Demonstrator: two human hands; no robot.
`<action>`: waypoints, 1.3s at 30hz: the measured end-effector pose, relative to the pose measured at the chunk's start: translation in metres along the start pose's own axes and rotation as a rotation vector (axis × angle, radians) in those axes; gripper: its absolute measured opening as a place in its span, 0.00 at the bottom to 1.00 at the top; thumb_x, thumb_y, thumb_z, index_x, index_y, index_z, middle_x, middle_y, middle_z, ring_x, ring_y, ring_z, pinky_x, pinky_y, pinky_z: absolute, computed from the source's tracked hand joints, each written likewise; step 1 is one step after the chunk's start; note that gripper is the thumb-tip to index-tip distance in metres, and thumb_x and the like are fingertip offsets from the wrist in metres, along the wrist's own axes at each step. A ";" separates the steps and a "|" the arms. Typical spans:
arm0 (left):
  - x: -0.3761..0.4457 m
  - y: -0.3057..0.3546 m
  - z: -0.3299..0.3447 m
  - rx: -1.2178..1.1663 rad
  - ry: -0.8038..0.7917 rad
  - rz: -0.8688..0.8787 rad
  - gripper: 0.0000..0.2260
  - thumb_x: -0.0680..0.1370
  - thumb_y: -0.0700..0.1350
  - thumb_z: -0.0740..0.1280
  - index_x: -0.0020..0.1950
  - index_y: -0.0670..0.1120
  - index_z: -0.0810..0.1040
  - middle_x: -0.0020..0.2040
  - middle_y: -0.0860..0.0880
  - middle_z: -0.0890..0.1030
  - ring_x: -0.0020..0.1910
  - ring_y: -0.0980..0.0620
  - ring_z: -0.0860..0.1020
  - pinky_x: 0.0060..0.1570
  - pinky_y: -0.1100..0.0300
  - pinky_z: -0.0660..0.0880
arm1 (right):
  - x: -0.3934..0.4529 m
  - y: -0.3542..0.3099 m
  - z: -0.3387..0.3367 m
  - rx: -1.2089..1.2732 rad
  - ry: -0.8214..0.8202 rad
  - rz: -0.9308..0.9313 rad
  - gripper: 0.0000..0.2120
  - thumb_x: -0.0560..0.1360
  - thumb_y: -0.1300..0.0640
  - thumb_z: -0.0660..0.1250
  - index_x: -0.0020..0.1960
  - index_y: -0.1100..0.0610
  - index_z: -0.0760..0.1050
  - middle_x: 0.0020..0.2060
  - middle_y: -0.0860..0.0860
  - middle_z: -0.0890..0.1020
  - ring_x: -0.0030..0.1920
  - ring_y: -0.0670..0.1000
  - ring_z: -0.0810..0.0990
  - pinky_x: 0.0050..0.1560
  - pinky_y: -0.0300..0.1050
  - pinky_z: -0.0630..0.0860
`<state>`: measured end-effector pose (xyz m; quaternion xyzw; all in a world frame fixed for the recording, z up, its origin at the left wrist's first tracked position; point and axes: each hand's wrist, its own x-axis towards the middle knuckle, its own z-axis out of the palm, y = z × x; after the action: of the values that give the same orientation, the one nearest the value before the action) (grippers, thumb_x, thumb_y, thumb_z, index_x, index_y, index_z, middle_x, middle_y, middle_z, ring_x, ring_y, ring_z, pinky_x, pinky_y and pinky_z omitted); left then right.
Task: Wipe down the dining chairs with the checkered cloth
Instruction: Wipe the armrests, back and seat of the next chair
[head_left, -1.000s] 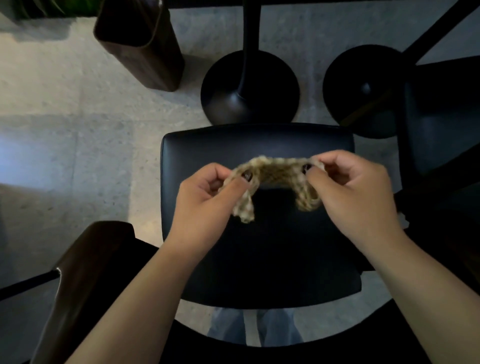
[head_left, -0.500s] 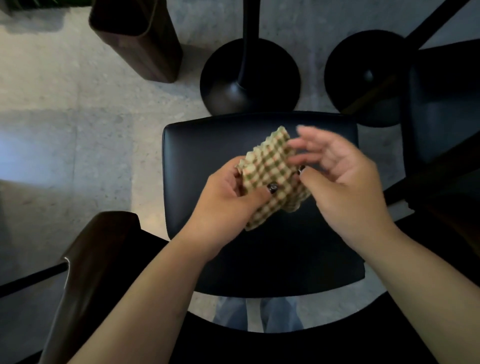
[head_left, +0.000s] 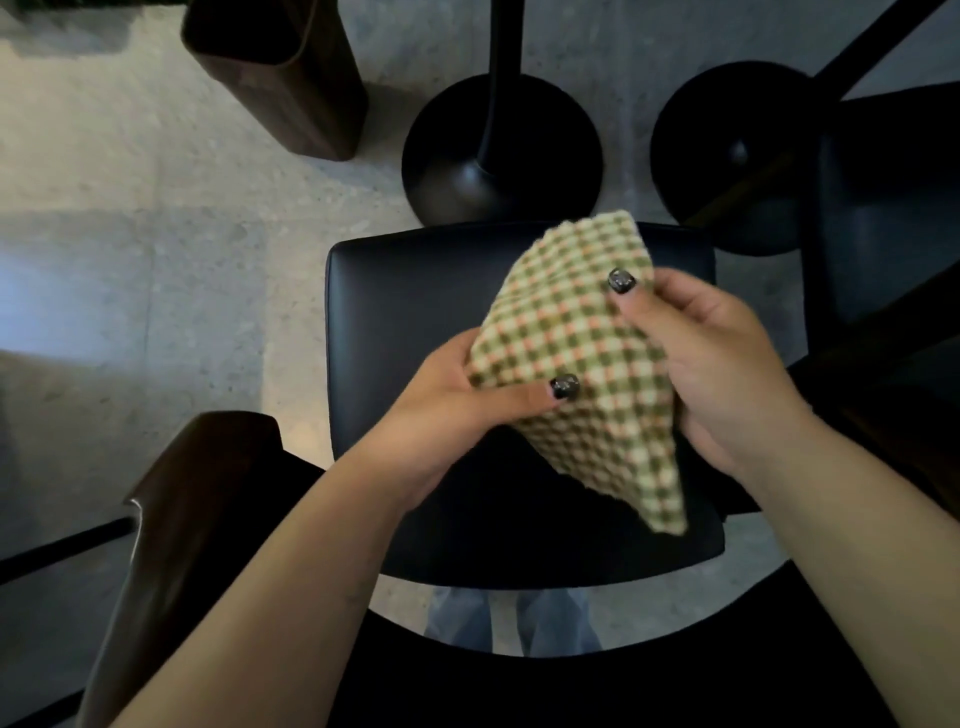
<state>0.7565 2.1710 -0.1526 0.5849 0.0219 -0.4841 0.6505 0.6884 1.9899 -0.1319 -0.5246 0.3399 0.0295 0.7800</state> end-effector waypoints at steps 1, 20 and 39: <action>0.001 -0.001 0.001 0.022 0.036 0.015 0.35 0.60 0.44 0.79 0.66 0.46 0.75 0.59 0.51 0.83 0.59 0.54 0.81 0.54 0.62 0.77 | 0.002 0.000 -0.002 -0.051 0.057 -0.007 0.18 0.74 0.56 0.70 0.63 0.51 0.74 0.46 0.49 0.86 0.50 0.49 0.84 0.43 0.40 0.80; 0.012 -0.042 -0.023 0.899 0.474 0.098 0.20 0.77 0.45 0.70 0.68 0.49 0.72 0.64 0.53 0.68 0.50 0.63 0.71 0.49 0.77 0.65 | 0.013 0.001 -0.080 -1.342 0.897 -0.443 0.11 0.69 0.56 0.66 0.46 0.62 0.72 0.58 0.59 0.72 0.59 0.60 0.71 0.52 0.50 0.71; 0.126 -0.083 -0.104 1.650 0.200 0.262 0.29 0.81 0.49 0.59 0.79 0.40 0.54 0.80 0.40 0.48 0.79 0.43 0.42 0.76 0.45 0.43 | 0.100 0.152 -0.150 -0.877 1.004 0.210 0.20 0.79 0.61 0.57 0.68 0.69 0.65 0.67 0.64 0.67 0.63 0.61 0.69 0.55 0.45 0.65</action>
<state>0.8247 2.1884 -0.3220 0.9109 -0.3493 -0.2113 0.0602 0.6288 1.9016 -0.3419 -0.7070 0.6669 -0.0072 0.2352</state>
